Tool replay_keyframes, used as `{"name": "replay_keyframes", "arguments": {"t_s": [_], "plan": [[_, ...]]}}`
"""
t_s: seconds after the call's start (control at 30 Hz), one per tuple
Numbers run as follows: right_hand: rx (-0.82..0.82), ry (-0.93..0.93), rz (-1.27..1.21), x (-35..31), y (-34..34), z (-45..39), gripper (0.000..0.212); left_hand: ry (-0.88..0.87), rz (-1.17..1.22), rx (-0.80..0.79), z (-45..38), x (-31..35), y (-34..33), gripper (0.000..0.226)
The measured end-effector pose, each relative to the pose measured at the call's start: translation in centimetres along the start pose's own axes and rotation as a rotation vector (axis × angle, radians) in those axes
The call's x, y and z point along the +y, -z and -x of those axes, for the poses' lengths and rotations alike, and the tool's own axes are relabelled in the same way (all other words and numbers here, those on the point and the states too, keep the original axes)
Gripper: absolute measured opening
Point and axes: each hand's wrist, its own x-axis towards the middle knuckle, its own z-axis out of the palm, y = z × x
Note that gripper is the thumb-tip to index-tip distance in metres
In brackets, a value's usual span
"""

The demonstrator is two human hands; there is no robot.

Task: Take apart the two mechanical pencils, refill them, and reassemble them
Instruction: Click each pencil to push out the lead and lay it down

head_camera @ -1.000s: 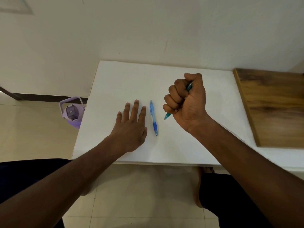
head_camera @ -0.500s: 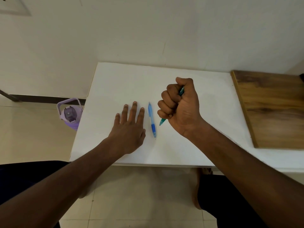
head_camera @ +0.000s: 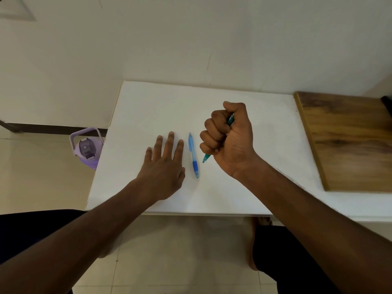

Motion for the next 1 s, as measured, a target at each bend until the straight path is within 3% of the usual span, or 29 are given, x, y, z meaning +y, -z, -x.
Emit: {"name": "replay_keyframes", "arguments": {"t_s": [0.4, 1.0], "plan": [[-0.037, 0.010, -0.247, -0.8, 1.0, -0.1, 0.057, -0.012, 0.013, 0.005, 0.1, -0.1, 0.0, 0.077], [-0.052, 0.005, -0.181, -0.9, 1.1, -0.2, 0.050, -0.010, 0.016, 0.016, 0.0, -0.1, -0.3, 0.077]]}}
